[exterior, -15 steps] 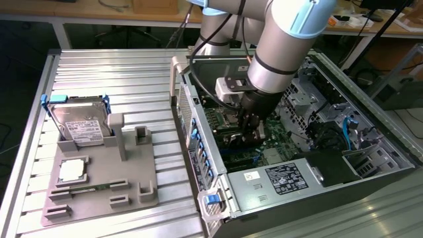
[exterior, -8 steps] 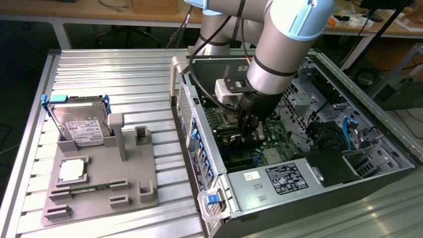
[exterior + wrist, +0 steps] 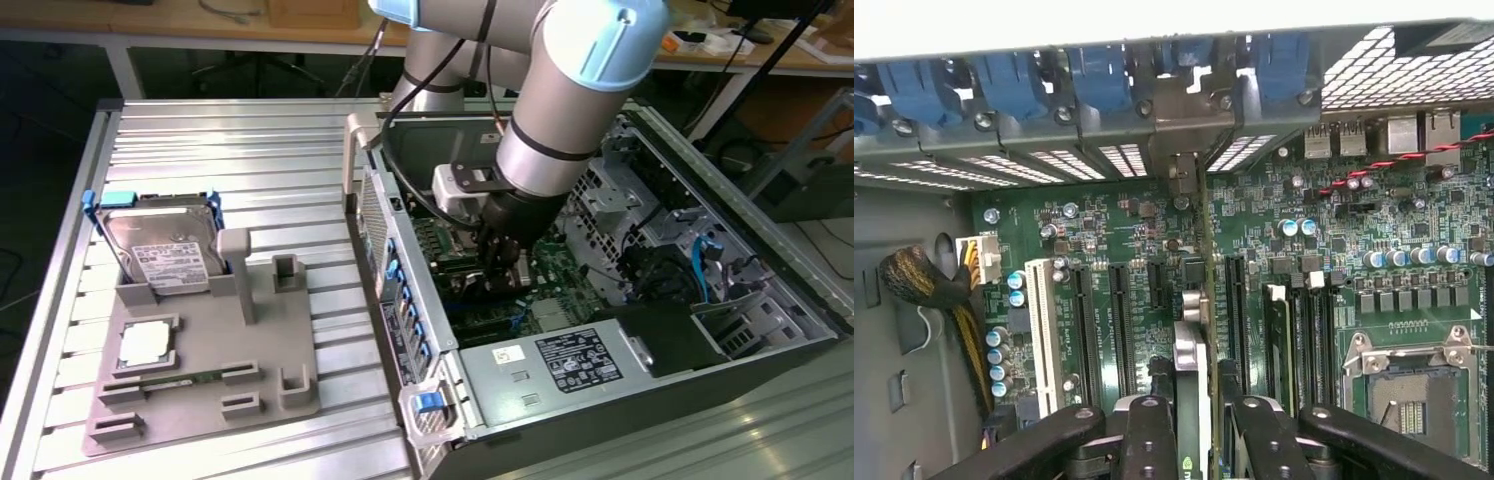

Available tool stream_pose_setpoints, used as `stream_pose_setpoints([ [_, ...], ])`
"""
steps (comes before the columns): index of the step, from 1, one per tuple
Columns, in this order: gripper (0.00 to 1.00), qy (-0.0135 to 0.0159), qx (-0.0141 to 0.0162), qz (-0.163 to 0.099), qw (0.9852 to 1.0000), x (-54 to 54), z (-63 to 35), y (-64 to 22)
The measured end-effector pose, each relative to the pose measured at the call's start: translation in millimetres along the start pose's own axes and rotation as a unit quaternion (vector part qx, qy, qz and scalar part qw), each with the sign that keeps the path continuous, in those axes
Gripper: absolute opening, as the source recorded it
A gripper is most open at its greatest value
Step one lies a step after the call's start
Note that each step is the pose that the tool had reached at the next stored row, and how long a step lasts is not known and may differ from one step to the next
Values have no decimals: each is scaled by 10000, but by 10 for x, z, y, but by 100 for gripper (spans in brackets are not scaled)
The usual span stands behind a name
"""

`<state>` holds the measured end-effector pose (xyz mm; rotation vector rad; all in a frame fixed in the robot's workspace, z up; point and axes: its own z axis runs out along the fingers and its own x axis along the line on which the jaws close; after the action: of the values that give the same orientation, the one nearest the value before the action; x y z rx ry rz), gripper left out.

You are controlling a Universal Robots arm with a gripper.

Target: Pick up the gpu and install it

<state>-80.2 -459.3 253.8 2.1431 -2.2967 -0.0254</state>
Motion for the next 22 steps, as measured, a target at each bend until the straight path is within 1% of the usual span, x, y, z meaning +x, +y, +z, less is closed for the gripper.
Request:
stream_pose_setpoints([
  [1, 27, 9, -159, 3, 9999, 0, 1, -1],
  [3, 27, 11, -158, 3, 9999, -2, 2, -21],
  [5, 27, 10, -157, -4, 9999, -4, -42, -21],
  [9, 27, 14, -158, -18, 9999, -2, 9, -21],
  [10, 27, 11, -156, -18, 9999, -2, 19, -22],
  [17, 27, 11, -158, -16, 9999, -2, 26, -21],
  [19, 27, -1, -154, -16, 9999, -4, 12, -22],
  [22, 27, 8, -158, -16, 9999, -3, -10, -21],
])
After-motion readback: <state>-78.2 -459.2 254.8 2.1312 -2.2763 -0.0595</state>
